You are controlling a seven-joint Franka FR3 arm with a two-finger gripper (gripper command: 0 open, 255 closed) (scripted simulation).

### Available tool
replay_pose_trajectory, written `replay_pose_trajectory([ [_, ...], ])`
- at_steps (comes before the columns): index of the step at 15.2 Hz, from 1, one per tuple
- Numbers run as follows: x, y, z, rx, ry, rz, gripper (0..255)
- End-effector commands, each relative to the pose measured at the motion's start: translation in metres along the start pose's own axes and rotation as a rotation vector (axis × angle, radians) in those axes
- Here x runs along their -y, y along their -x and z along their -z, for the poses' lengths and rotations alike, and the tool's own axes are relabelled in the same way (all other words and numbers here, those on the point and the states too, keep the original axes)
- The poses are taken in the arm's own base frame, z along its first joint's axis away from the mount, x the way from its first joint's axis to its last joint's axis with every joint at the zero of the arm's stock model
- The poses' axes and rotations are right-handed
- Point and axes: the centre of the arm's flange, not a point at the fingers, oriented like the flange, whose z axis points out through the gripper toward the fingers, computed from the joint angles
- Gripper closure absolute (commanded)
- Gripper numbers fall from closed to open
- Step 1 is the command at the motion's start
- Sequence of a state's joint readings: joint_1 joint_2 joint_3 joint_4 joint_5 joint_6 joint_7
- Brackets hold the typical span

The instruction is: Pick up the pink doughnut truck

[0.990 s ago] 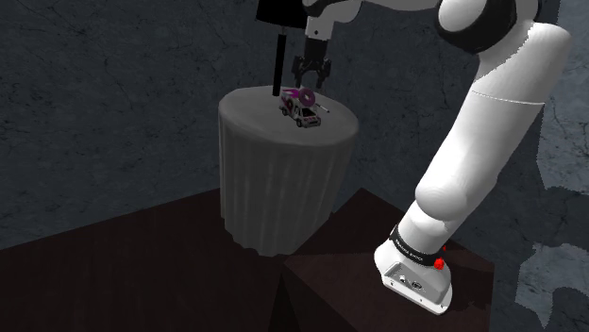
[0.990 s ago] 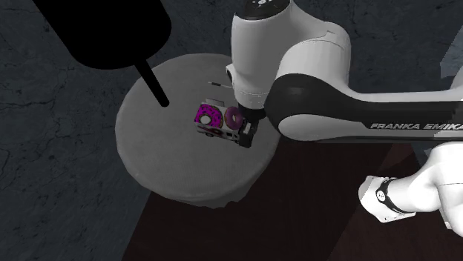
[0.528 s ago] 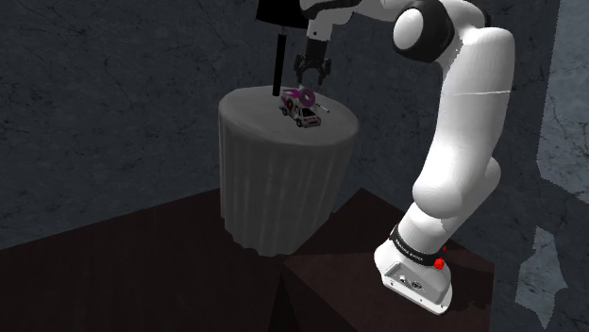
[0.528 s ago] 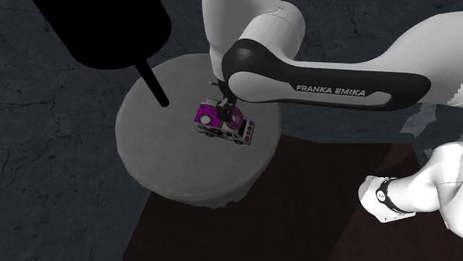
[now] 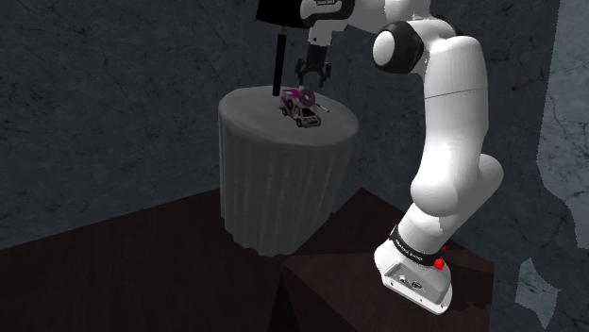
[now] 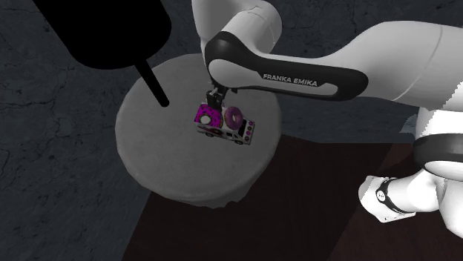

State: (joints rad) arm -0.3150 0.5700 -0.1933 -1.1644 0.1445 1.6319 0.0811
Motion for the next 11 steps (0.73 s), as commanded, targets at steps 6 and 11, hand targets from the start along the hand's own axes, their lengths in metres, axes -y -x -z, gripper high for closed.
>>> replay_pose_trajectory([
  [6,0.0,-0.003,-0.023,-0.001,0.0,-0.001,255],
  [11,0.0,-0.003,-0.023,-0.001,0.0,-0.001,255],
])
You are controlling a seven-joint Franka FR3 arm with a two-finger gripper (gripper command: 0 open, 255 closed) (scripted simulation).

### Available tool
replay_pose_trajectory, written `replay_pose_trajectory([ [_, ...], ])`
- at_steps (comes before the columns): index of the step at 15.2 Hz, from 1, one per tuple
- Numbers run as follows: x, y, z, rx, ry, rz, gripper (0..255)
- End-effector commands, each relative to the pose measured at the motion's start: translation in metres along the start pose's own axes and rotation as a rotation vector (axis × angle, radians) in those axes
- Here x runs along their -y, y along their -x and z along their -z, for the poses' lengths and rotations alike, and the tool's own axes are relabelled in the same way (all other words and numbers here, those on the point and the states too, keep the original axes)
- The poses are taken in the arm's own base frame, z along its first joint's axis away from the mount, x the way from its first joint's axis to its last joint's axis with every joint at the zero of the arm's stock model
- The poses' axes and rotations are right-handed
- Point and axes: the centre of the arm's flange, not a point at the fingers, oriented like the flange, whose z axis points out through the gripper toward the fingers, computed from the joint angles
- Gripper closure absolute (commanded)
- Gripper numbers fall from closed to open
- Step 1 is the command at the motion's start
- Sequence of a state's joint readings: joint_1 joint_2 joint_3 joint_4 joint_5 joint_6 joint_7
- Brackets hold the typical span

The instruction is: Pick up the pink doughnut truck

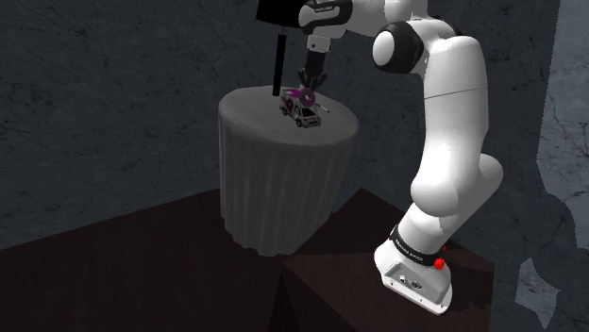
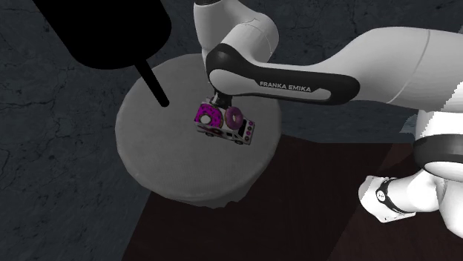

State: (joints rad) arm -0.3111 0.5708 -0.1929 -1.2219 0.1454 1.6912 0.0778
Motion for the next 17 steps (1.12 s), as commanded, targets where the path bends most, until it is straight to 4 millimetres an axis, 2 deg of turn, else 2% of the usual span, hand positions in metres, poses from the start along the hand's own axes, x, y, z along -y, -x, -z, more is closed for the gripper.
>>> replay_pose_trajectory([
  [1,0.0,0.0,0.0,0.001,0.0,0.0,255],
  [4,0.0,0.0,0.0,0.001,0.0,0.0,255],
  [17,0.002,0.007,0.068,0.001,0.0,0.0,255],
])
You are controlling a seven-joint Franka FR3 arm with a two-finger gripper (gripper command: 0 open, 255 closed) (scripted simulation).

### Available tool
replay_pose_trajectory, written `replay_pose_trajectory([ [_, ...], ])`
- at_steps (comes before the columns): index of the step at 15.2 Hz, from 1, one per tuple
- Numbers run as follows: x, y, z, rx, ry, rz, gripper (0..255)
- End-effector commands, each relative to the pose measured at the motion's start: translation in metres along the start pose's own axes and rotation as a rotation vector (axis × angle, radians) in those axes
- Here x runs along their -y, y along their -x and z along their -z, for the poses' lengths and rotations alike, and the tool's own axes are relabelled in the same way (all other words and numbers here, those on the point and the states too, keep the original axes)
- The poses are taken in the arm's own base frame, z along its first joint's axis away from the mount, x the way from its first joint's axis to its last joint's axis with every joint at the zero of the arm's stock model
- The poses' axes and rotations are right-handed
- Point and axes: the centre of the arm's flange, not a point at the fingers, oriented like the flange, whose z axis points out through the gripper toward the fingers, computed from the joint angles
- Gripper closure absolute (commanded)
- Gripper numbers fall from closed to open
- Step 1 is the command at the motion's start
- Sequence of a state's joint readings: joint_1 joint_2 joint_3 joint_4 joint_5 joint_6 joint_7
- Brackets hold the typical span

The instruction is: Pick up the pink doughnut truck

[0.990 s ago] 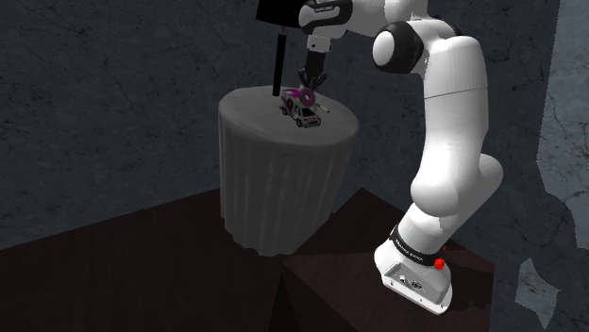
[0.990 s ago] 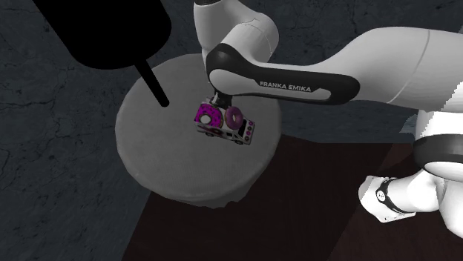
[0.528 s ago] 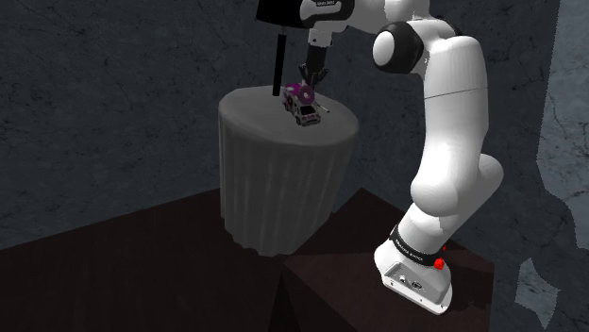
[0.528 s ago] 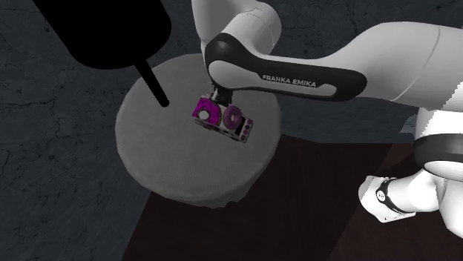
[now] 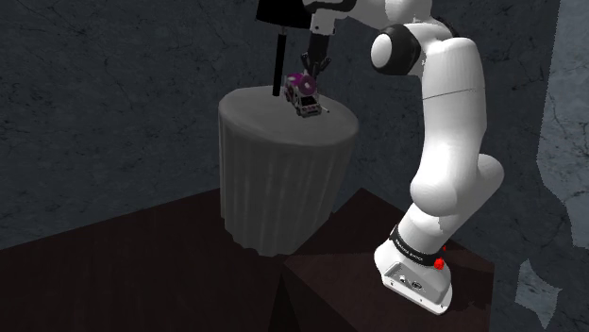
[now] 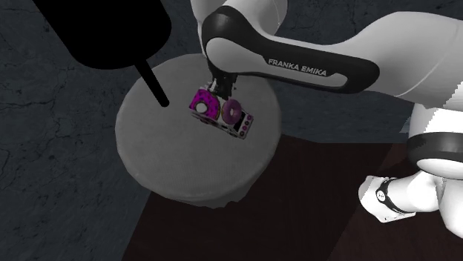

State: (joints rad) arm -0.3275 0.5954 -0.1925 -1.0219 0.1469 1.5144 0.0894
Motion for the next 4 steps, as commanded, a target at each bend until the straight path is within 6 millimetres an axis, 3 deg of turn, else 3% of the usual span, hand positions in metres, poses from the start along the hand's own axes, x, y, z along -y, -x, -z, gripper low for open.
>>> replay_pose_trajectory([
  [1,0.0006,0.0012,0.0115,-0.002,-0.001,0.0,255],
  [4,0.0008,0.0018,0.0175,-0.002,-0.001,0.0,255],
])
